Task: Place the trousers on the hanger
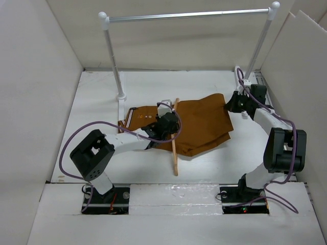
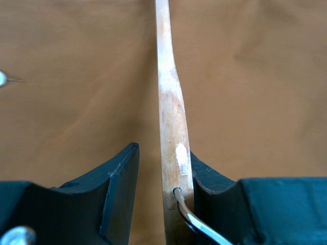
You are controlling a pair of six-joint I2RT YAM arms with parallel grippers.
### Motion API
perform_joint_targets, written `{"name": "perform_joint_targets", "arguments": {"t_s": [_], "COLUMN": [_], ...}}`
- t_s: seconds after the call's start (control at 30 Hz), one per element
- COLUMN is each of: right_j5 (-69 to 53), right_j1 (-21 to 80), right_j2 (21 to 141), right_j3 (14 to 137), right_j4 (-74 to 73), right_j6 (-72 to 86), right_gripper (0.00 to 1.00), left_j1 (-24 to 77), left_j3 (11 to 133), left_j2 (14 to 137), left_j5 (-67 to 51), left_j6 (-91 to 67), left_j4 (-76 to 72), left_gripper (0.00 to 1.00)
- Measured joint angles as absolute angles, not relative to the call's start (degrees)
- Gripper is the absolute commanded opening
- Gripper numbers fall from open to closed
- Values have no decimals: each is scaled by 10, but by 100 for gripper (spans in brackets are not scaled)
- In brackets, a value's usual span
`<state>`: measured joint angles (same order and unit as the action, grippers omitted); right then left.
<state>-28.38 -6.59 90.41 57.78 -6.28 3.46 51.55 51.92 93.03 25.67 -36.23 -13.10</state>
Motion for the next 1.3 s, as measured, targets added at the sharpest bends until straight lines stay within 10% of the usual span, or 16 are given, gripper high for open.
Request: {"name": "perform_joint_targets", "arguments": {"t_s": [0.2, 0.43, 0.97, 1.3], "right_j5": [-260, -236, -234, -251], "right_j1": [-70, -71, 262, 342], "right_j2": [904, 884, 533, 636], "right_j3": [571, 542, 566, 625], "right_j4": [-77, -106, -202, -109], "right_j6": [22, 0, 110, 225], "right_gripper": [1, 60, 75, 80], "left_j1": [509, 514, 529, 528], "left_j3": [526, 564, 743, 900], "left_j2": [927, 942, 856, 854], "left_j5": [266, 287, 340, 330], "left_j6": [-368, -380, -377, -345], "left_j4": [-107, -64, 76, 154], "left_gripper": [0, 0, 0, 0]}}
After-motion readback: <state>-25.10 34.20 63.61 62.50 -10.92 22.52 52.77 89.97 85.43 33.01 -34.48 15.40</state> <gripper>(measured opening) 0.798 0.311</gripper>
